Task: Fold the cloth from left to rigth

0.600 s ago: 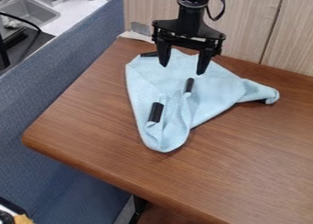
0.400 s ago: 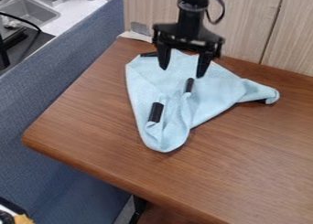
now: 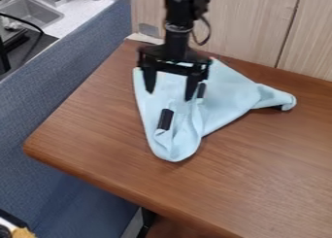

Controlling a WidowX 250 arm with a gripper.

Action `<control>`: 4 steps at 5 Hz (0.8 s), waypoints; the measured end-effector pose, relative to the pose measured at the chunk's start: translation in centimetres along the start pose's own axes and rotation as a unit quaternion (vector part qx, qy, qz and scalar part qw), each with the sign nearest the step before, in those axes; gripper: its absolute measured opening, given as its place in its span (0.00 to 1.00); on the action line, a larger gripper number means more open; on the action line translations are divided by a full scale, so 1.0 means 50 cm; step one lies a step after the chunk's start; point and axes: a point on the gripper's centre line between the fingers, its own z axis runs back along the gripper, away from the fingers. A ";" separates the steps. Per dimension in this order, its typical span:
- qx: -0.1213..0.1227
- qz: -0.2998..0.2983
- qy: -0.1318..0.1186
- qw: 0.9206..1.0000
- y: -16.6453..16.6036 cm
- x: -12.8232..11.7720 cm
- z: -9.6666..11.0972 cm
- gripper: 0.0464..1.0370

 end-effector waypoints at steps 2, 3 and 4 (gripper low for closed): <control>-0.008 0.040 0.020 0.999 0.037 -0.005 -0.045 0.96; -0.015 0.036 0.033 0.999 0.026 -0.002 -0.081 0.96; -0.007 0.028 0.045 0.999 0.016 0.004 -0.102 0.92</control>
